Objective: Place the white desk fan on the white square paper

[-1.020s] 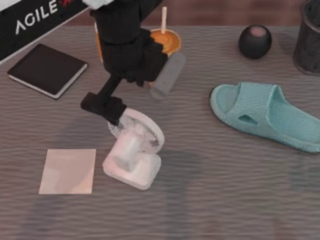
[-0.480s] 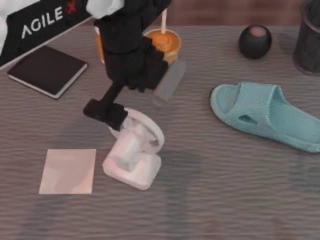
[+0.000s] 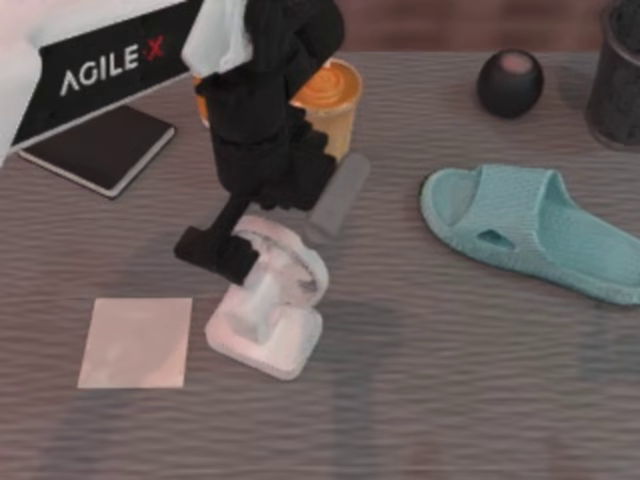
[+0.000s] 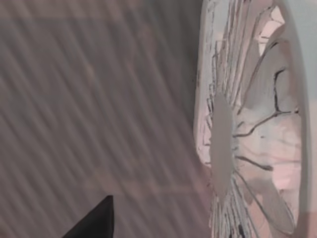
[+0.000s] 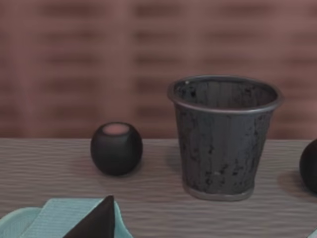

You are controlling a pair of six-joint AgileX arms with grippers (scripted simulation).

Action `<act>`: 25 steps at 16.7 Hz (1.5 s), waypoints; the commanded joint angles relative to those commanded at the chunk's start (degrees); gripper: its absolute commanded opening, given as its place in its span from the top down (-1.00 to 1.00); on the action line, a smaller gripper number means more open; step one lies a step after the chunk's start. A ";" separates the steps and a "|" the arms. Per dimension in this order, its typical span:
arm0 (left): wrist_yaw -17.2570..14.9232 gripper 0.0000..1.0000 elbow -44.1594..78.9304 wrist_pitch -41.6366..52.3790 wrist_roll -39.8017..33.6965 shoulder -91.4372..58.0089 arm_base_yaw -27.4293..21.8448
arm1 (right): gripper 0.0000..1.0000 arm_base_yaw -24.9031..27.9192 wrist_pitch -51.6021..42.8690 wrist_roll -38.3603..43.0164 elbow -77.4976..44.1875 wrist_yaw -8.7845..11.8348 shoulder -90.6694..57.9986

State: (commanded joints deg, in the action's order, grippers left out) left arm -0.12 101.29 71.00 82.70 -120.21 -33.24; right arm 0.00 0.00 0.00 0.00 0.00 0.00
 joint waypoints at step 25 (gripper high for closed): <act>0.04 1.00 0.98 0.99 0.14 -0.04 0.10 | -1.00 0.00 0.00 0.00 0.00 0.00 0.00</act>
State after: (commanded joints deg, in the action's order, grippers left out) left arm -0.08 102.27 71.99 82.84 -120.25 -33.13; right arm 0.00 0.00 0.00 0.00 0.00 0.00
